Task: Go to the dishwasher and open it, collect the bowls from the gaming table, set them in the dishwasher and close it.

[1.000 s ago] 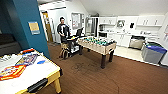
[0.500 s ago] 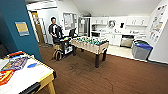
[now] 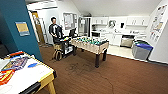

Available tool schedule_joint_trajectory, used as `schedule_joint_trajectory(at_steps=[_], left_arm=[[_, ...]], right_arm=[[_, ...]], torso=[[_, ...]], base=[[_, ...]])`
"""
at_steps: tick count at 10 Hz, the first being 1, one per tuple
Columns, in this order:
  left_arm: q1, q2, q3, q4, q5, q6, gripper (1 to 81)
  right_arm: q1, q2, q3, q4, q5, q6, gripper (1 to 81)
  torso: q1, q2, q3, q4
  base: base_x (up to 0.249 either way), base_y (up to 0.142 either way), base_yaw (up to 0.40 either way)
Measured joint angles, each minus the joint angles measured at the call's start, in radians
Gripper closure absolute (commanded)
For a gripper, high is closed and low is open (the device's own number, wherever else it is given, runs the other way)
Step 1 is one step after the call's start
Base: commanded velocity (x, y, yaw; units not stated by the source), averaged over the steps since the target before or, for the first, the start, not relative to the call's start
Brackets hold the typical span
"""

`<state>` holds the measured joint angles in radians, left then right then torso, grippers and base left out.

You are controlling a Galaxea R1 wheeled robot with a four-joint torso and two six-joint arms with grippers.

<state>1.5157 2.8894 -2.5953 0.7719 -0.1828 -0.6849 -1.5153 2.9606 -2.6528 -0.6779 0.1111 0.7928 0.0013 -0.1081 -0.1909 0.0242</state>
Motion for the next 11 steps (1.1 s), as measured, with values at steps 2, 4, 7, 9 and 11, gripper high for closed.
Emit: schedule_joint_trajectory(at_steps=[2, 4, 7, 9, 11], left_arm=[[0.0, 0.0, 0.0, 0.0, 0.0, 0.0, 81.1], [0.007, 0.0, 0.0, 0.0, 0.0, 0.0, 81.1], [-0.003, 0.0, 0.0, 0.003, -0.002, 0.0, 81.1], [0.002, -0.001, 0.0, 0.003, -0.002, 0.0, 81.1], [0.001, -0.001, -0.001, 0.003, -0.002, 0.0, 81.1]], right_arm=[[0.0, 0.0, 0.0, 0.0, 0.0, 0.0, 81.1], [-0.001, 0.0, 0.0, 0.0, 0.001, 0.0, 81.1], [0.007, -0.001, -0.001, -0.007, -0.005, -0.007, 81.1], [-0.007, 0.002, -0.001, -0.007, -0.005, -0.001, 81.1], [0.001, 0.0, -0.001, -0.008, -0.005, -0.003, 81.1]], torso=[[0.0, 0.0, 0.0, 0.0], [-0.001, 0.0, 0.0, 0.0], [0.0, 0.0, 0.0, 0.0], [-0.001, -0.001, 0.0, 0.0], [-0.001, 0.0, 0.0, 0.0]], base=[[0.0, 0.0, 0.0], [0.081, 0.0, 0.0], [0.095, 0.0, 0.0], [0.116, -0.075, 0.0], [0.117, -0.076, 0.0]])
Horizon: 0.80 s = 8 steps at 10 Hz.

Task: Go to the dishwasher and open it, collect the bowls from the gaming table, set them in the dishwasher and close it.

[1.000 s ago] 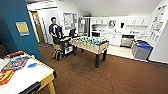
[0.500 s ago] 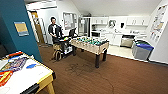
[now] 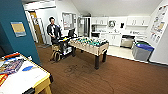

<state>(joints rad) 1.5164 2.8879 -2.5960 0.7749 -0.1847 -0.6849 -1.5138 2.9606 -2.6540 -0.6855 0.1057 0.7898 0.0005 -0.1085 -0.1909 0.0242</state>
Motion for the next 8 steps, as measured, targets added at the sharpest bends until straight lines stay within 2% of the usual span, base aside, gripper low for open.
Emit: schedule_joint_trajectory(at_steps=[8], left_arm=[[0.002, 0.004, 0.001, 0.0, 0.0, 0.0, 81.1]], right_arm=[[-0.003, 0.002, -0.001, -0.001, 0.001, -0.002, 81.1]], torso=[[0.0, 0.0, 0.0, 0.0]], base=[[0.117, -0.085, 0.0]])
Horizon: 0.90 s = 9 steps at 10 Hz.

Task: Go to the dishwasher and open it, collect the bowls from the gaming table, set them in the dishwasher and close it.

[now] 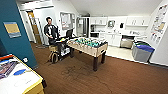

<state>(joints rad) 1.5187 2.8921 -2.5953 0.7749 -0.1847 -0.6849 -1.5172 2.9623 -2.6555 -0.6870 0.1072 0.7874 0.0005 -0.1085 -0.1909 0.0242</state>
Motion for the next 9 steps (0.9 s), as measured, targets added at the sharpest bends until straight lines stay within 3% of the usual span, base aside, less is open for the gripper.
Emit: schedule_joint_trajectory(at_steps=[9], left_arm=[[-0.004, -0.003, 0.0, 0.0, -0.002, 0.0, 81.1]], right_arm=[[0.002, 0.001, -0.004, -0.001, 0.0, 0.0, 81.1]], torso=[[0.0, 0.0, 0.0, 0.0]], base=[[0.114, -0.102, 0.0]])
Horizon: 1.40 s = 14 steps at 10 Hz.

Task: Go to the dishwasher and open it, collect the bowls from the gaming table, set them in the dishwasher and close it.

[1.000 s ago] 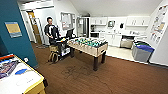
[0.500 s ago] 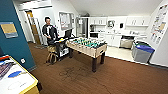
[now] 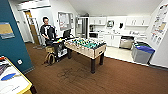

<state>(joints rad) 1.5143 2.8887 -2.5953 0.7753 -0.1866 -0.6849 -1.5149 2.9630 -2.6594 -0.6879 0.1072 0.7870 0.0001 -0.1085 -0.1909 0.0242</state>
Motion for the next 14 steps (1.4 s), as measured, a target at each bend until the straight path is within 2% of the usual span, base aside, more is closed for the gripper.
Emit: schedule_joint_trajectory(at_steps=[14], left_arm=[[0.013, 0.009, 0.004, 0.001, -0.004, 0.0, 81.1]], right_arm=[[0.001, 0.001, -0.003, -0.005, -0.011, -0.001, 81.1]], torso=[[0.0, 0.0, 0.0, 0.0]], base=[[0.113, -0.131, 0.0]])
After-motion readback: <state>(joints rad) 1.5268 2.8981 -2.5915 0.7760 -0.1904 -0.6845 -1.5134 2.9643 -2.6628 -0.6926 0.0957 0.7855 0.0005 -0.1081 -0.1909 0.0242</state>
